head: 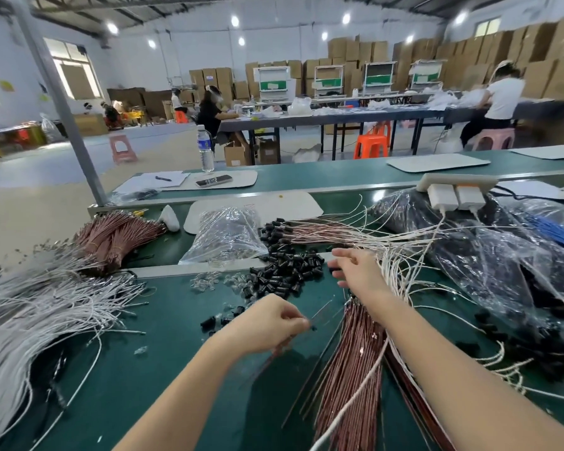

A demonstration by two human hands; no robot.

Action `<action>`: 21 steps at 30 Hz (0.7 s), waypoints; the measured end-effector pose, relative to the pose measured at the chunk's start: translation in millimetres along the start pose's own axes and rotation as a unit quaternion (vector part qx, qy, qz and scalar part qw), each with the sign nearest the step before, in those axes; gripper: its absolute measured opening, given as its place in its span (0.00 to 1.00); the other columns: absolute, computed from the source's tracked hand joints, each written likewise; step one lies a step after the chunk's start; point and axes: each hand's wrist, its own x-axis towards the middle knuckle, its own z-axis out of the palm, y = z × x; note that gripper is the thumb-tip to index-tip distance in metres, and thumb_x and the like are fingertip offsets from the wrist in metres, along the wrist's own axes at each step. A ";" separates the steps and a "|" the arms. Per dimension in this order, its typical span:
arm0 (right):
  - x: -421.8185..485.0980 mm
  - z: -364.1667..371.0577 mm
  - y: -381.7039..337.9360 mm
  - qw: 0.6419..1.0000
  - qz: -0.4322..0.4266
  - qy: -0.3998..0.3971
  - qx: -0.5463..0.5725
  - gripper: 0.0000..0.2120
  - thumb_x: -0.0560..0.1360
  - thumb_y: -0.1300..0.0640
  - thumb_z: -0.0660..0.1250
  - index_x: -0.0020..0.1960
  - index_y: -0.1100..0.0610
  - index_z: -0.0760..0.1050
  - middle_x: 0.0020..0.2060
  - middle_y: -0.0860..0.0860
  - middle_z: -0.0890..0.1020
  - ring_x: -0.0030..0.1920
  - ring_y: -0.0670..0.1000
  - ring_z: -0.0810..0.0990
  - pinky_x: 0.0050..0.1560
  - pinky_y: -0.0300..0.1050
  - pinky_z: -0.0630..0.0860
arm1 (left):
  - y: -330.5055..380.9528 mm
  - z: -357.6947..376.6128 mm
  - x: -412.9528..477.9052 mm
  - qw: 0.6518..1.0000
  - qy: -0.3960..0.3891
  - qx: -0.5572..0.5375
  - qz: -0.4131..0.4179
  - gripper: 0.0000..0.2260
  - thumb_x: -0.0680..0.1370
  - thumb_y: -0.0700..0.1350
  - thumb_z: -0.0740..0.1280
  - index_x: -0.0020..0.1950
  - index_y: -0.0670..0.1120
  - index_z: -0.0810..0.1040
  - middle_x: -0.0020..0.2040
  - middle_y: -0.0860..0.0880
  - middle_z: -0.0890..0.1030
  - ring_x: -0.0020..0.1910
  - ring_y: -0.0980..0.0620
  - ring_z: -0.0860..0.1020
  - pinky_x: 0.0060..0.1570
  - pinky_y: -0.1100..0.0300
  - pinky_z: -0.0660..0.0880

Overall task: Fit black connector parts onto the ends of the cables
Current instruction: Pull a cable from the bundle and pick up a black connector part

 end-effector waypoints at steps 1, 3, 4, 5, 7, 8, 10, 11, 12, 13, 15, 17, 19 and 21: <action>1.8 4.0 3.5 1.000 -0.004 -0.004 -0.014 0.12 0.83 0.62 0.59 0.63 0.55 0.76 0.47 0.48 0.84 0.43 0.47 0.80 0.44 0.43 0.79 | -5.2 -4.2 -1.4 1.000 0.000 -0.030 0.001 0.10 0.82 0.52 0.67 0.48 0.50 0.85 0.35 0.50 0.81 0.33 0.52 0.76 0.41 0.55 0.78; 5.3 12.0 11.9 0.998 -0.010 -0.021 -0.054 0.13 0.83 0.62 0.59 0.64 0.54 0.77 0.48 0.48 0.83 0.42 0.49 0.80 0.45 0.50 0.81 | -19.6 -15.2 -2.1 0.997 0.010 -0.078 -0.004 0.09 0.82 0.52 0.67 0.48 0.52 0.85 0.37 0.51 0.84 0.33 0.53 0.78 0.38 0.56 0.78; 6.5 16.6 15.9 0.996 -0.015 -0.034 -0.081 0.12 0.83 0.61 0.60 0.63 0.53 0.77 0.47 0.48 0.83 0.40 0.49 0.79 0.44 0.52 0.81 | -28.9 -20.8 -1.8 0.995 0.034 -0.094 -0.008 0.08 0.82 0.53 0.67 0.49 0.53 0.85 0.38 0.53 0.85 0.33 0.55 0.79 0.35 0.60 0.77; 6.7 20.9 20.1 0.992 -0.024 -0.049 -0.116 0.12 0.83 0.59 0.60 0.63 0.52 0.78 0.45 0.48 0.84 0.36 0.47 0.77 0.40 0.49 0.79 | -36.9 -24.4 -1.7 0.989 0.075 -0.124 -0.013 0.08 0.81 0.53 0.67 0.49 0.53 0.85 0.37 0.54 0.84 0.32 0.57 0.78 0.32 0.63 0.76; 6.0 29.9 25.2 0.976 -0.055 -0.075 -0.199 0.11 0.83 0.55 0.61 0.62 0.48 0.78 0.42 0.45 0.83 0.28 0.42 0.72 0.30 0.38 0.71 | -49.0 -23.4 2.4 0.941 0.184 -0.282 -0.022 0.07 0.81 0.50 0.69 0.51 0.50 0.84 0.35 0.53 0.83 0.33 0.55 0.78 0.34 0.63 0.76; 5.1 34.6 26.5 0.965 -0.076 -0.079 -0.240 0.11 0.83 0.53 0.61 0.63 0.47 0.77 0.45 0.44 0.82 0.29 0.40 0.73 0.31 0.35 0.70 | -51.6 -19.5 5.4 0.888 0.232 -0.396 -0.020 0.07 0.81 0.47 0.69 0.52 0.46 0.83 0.35 0.51 0.82 0.33 0.53 0.79 0.34 0.63 0.78; 2.4 45.0 27.7 0.935 -0.121 -0.070 -0.325 0.13 0.83 0.48 0.61 0.65 0.47 0.77 0.54 0.47 0.81 0.45 0.44 0.78 0.45 0.40 0.75 | -56.0 -10.7 10.5 0.792 0.314 -0.523 -0.007 0.05 0.81 0.42 0.68 0.54 0.41 0.82 0.38 0.48 0.83 0.35 0.53 0.81 0.36 0.63 0.79; 0.4 50.7 28.5 0.919 -0.136 -0.062 -0.365 0.15 0.83 0.45 0.60 0.66 0.47 0.76 0.58 0.48 0.79 0.54 0.48 0.77 0.52 0.45 0.76 | -58.3 -6.0 12.5 0.768 0.341 -0.541 0.002 0.05 0.81 0.40 0.68 0.53 0.41 0.81 0.40 0.46 0.84 0.37 0.52 0.83 0.37 0.63 0.80; -1.5 55.3 29.4 0.904 -0.145 -0.052 -0.399 0.17 0.83 0.43 0.59 0.67 0.47 0.75 0.60 0.49 0.78 0.58 0.51 0.75 0.58 0.48 0.75 | -60.1 -1.9 13.9 0.750 0.360 -0.555 0.015 0.04 0.80 0.41 0.68 0.53 0.41 0.81 0.42 0.45 0.85 0.39 0.51 0.84 0.38 0.63 0.81; -3.2 58.5 31.1 0.891 -0.154 -0.042 -0.424 0.18 0.83 0.41 0.58 0.68 0.47 0.74 0.61 0.49 0.77 0.61 0.52 0.73 0.61 0.49 0.73 | -61.1 0.7 14.4 0.733 0.373 -0.569 0.026 0.05 0.79 0.42 0.70 0.53 0.42 0.80 0.43 0.44 0.85 0.41 0.50 0.84 0.39 0.62 0.81; -7.4 60.3 34.9 0.880 -0.167 -0.027 -0.444 0.17 0.83 0.41 0.57 0.67 0.46 0.73 0.61 0.48 0.75 0.61 0.52 0.72 0.61 0.48 0.71 | -61.2 5.8 12.2 0.712 0.394 -0.580 0.037 0.09 0.75 0.46 0.71 0.53 0.43 0.80 0.45 0.43 0.85 0.43 0.48 0.85 0.41 0.61 0.82; -8.7 60.3 39.4 0.894 -0.177 -0.022 -0.410 0.14 0.82 0.42 0.60 0.65 0.46 0.73 0.58 0.45 0.76 0.59 0.49 0.72 0.60 0.45 0.70 | -63.1 8.0 11.3 0.701 0.415 -0.580 0.034 0.10 0.74 0.47 0.71 0.52 0.44 0.80 0.47 0.42 0.86 0.44 0.48 0.85 0.42 0.61 0.82; -8.8 58.2 40.0 0.921 -0.178 -0.020 -0.346 0.10 0.81 0.45 0.64 0.61 0.46 0.73 0.53 0.41 0.78 0.54 0.44 0.74 0.55 0.38 0.71 | -66.9 8.3 12.0 0.692 0.443 -0.570 0.022 0.09 0.74 0.48 0.71 0.50 0.45 0.80 0.47 0.42 0.86 0.43 0.48 0.85 0.41 0.61 0.82; -7.4 54.0 37.2 0.962 -0.140 -0.012 -0.235 0.06 0.80 0.50 0.68 0.55 0.44 0.73 0.48 0.38 0.79 0.47 0.38 0.77 0.46 0.29 0.72 | -70.8 7.3 13.3 0.688 0.464 -0.557 0.027 0.08 0.75 0.48 0.71 0.49 0.46 0.81 0.47 0.42 0.86 0.42 0.48 0.85 0.40 0.61 0.82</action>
